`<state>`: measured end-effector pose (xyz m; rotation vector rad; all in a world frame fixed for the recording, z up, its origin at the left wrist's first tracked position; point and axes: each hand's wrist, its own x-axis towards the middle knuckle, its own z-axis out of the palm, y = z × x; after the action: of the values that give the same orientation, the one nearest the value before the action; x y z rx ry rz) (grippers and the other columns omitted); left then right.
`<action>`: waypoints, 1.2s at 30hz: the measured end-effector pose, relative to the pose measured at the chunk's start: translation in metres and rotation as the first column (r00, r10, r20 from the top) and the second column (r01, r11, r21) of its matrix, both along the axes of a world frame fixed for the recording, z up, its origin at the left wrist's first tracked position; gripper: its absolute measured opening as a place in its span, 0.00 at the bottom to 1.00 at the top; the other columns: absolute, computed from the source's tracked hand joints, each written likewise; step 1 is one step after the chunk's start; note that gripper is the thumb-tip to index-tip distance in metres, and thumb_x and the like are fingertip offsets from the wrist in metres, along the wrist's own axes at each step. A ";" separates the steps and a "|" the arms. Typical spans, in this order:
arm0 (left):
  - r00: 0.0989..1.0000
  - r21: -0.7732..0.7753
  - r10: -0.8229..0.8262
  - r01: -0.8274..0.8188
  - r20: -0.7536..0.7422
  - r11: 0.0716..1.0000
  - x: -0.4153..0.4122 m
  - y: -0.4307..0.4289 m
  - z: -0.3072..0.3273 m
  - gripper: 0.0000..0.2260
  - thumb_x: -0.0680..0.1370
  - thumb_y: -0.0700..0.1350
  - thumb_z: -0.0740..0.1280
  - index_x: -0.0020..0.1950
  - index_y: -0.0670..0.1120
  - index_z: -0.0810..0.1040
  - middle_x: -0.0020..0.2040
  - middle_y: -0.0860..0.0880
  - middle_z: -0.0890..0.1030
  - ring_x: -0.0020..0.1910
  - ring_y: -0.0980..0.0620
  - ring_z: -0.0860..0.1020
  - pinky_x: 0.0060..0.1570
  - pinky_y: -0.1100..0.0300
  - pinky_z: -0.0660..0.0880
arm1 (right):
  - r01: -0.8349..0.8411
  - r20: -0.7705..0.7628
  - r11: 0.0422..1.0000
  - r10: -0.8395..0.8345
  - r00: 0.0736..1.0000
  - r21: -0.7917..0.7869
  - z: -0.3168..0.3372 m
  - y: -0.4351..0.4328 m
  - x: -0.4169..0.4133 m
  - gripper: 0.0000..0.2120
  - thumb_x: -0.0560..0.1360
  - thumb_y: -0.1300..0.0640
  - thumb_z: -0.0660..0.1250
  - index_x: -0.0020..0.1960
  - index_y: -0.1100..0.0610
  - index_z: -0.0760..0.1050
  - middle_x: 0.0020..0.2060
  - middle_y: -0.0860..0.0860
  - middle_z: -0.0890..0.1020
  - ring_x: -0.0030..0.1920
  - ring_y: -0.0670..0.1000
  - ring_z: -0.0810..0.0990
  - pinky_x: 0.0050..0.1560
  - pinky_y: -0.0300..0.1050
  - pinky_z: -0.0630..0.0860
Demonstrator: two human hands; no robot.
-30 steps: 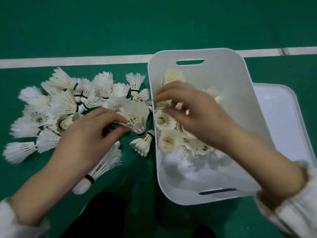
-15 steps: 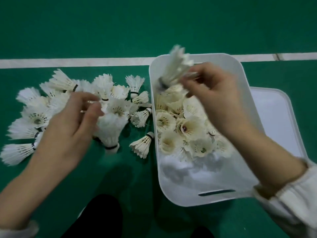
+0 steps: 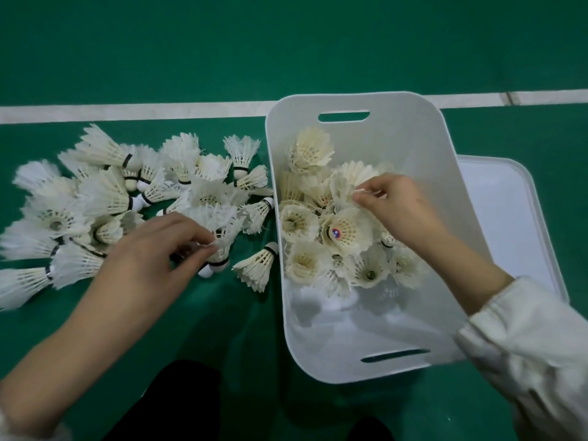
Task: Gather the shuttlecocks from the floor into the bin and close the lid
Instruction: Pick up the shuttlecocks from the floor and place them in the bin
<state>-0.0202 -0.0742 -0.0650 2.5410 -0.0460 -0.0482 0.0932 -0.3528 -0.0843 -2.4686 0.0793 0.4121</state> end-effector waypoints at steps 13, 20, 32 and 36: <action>0.985 -0.011 -0.115 0.117 0.126 0.993 0.010 -0.018 0.021 0.08 0.75 0.48 0.65 0.45 0.45 0.79 0.41 0.54 0.76 0.42 0.58 0.71 0.45 0.74 0.65 | -0.626 0.139 0.779 0.618 0.774 0.020 0.057 0.067 -0.058 0.20 0.77 0.52 0.62 0.68 0.44 0.64 0.55 0.44 0.76 0.49 0.44 0.75 0.51 0.42 0.75; 0.990 -0.073 0.007 0.004 0.143 0.997 0.014 -0.001 0.031 0.19 0.77 0.52 0.64 0.67 0.53 0.69 0.62 0.57 0.68 0.59 0.58 0.70 0.61 0.62 0.67 | -0.377 0.326 0.923 0.334 0.884 0.074 0.075 0.058 -0.034 0.02 0.75 0.56 0.65 0.44 0.53 0.76 0.35 0.40 0.76 0.37 0.45 0.76 0.38 0.38 0.71; 0.960 0.082 0.183 -0.169 -0.214 0.982 0.007 0.055 -0.051 0.09 0.74 0.41 0.69 0.53 0.45 0.78 0.49 0.46 0.80 0.46 0.47 0.79 0.51 0.53 0.74 | -0.235 0.147 0.937 0.278 0.949 -0.259 0.005 0.069 0.003 0.08 0.76 0.58 0.62 0.46 0.56 0.80 0.39 0.53 0.83 0.42 0.55 0.80 0.43 0.45 0.75; 0.961 0.081 0.175 -0.161 -0.214 0.984 0.001 0.062 -0.071 0.12 0.73 0.43 0.69 0.56 0.46 0.76 0.52 0.46 0.77 0.46 0.48 0.78 0.50 0.52 0.74 | -0.334 0.097 0.775 0.450 0.888 -0.537 -0.011 0.086 0.011 0.10 0.71 0.68 0.60 0.43 0.60 0.79 0.33 0.55 0.80 0.35 0.57 0.76 0.30 0.42 0.69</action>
<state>-0.0191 -0.0124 -0.1363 2.5766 0.2626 -0.2686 0.1038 -0.2669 -0.0949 -3.0479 -0.5026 0.3123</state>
